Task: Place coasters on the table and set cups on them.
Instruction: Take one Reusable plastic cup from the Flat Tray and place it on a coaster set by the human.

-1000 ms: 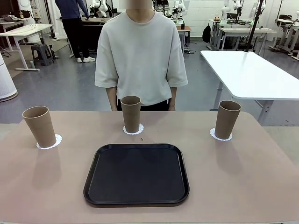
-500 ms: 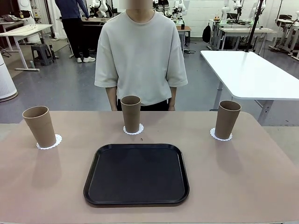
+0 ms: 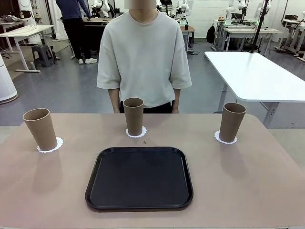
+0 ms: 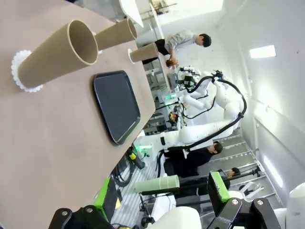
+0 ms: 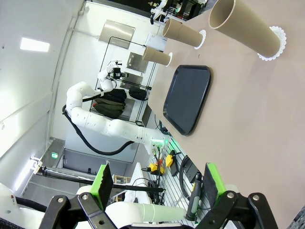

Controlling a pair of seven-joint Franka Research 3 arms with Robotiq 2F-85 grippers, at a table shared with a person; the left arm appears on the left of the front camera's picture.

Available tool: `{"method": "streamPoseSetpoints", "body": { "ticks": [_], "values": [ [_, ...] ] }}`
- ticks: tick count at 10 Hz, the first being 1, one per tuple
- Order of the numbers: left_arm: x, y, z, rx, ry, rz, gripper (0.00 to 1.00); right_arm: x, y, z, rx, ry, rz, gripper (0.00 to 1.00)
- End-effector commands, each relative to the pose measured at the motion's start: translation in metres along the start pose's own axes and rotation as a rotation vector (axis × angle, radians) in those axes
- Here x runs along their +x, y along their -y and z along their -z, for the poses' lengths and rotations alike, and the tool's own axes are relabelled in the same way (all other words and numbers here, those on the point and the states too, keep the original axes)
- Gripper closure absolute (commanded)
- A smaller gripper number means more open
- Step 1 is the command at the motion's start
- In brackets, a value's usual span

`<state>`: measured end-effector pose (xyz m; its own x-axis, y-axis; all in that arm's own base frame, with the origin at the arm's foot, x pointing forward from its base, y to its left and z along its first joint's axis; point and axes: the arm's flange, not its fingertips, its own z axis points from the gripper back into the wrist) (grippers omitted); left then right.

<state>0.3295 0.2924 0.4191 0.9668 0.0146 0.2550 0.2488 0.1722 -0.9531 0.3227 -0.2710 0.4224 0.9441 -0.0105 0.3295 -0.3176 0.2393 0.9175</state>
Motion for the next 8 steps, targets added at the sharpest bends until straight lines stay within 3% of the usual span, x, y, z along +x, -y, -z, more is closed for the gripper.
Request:
{"method": "streamPoseSetpoints", "body": {
  "ticks": [1, 8],
  "values": [
    [-0.0022, -0.0037, -0.0028, -0.009, 0.004, -0.008, 0.00, 0.0010, -0.0024, 0.0004, -0.001, 0.000, 0.016, 0.00],
    [-0.0022, -0.0037, -0.0028, -0.009, 0.004, -0.008, 0.00, 0.0010, -0.0024, 0.0004, -0.001, 0.000, 0.016, 0.00]
  ]
}}
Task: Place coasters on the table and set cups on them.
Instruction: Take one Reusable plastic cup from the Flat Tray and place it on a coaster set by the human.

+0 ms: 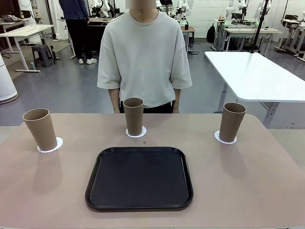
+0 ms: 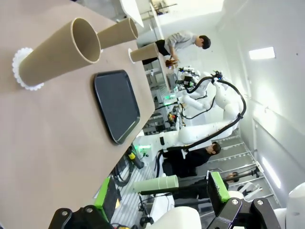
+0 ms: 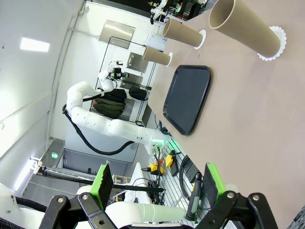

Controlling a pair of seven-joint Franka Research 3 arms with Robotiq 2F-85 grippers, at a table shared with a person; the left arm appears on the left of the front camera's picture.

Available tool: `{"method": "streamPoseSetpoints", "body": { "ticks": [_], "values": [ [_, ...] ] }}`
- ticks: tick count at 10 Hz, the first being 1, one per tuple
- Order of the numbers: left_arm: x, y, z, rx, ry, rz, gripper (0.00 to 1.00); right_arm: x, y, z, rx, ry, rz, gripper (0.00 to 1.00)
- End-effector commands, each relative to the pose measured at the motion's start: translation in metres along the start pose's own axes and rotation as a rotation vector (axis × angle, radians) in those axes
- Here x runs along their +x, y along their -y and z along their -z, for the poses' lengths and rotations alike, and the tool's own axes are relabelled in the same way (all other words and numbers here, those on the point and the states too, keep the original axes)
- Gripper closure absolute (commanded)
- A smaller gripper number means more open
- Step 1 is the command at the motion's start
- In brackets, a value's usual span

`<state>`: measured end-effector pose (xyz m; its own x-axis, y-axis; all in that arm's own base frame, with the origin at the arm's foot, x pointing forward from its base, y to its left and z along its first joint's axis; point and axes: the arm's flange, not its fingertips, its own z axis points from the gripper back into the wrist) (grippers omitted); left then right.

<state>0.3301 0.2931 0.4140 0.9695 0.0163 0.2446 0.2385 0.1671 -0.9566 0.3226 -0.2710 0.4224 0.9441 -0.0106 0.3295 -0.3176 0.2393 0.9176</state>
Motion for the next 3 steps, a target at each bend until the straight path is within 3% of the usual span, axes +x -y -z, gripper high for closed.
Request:
{"method": "streamPoseSetpoints", "body": {
  "ticks": [1, 3],
  "values": [
    [-0.0015, 0.0014, -0.0030, -0.004, 0.004, 0.003, 0.00, 0.0010, -0.0024, 0.0004, -0.001, 0.000, 0.016, 0.00],
    [-0.0015, 0.0014, -0.0030, -0.004, 0.004, 0.003, 0.00, 0.0010, -0.0024, 0.0004, -0.001, 0.000, 0.016, 0.00]
  ]
}}
